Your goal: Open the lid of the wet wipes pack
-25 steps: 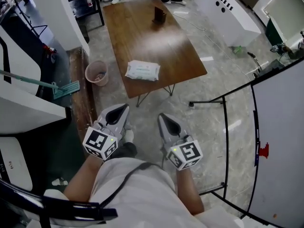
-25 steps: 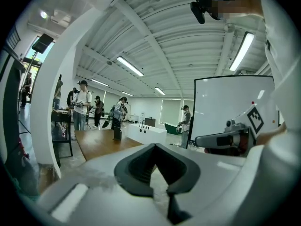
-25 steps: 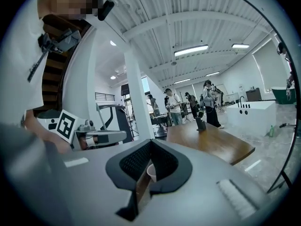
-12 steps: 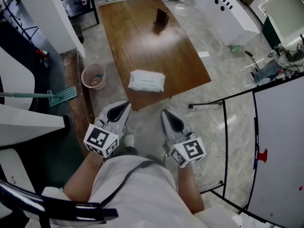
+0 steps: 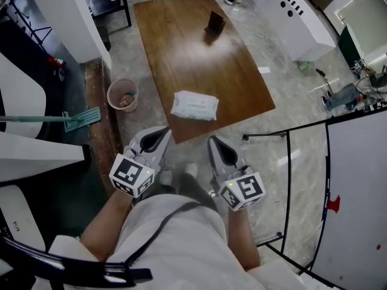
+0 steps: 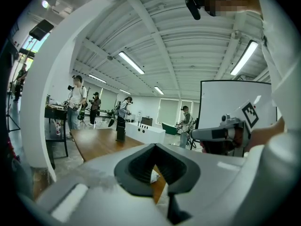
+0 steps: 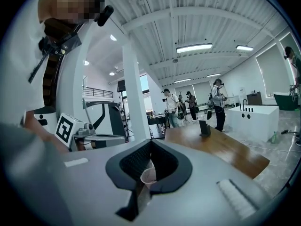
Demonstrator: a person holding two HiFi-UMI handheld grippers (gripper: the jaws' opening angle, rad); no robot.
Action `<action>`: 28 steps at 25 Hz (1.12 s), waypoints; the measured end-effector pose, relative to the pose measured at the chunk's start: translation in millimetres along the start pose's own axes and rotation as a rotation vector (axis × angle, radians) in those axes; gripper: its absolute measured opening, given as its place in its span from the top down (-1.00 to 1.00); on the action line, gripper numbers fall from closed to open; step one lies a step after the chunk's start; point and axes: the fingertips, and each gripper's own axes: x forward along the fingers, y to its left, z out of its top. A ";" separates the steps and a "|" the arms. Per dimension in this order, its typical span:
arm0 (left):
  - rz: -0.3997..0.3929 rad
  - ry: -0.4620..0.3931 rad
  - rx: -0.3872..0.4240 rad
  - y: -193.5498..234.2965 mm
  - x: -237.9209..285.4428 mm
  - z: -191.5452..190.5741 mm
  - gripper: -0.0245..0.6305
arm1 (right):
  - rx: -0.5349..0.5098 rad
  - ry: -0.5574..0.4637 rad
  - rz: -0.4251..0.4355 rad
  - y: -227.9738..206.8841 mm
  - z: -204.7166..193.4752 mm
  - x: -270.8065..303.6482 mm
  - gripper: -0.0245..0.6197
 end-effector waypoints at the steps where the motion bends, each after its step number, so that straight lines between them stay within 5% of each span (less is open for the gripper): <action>1: 0.002 -0.004 -0.006 0.9 -0.1 0.2 0.91 | -0.003 0.001 0.003 -1.2 0.7 1.6 0.90; 17: 0.114 0.004 -0.025 23.6 46.5 -10.1 0.91 | -0.111 0.074 0.112 -58.5 -3.9 55.2 0.90; 28: 0.158 0.104 0.007 37.7 101.1 -46.6 0.90 | -0.295 0.247 0.246 -103.3 -58.0 116.3 0.84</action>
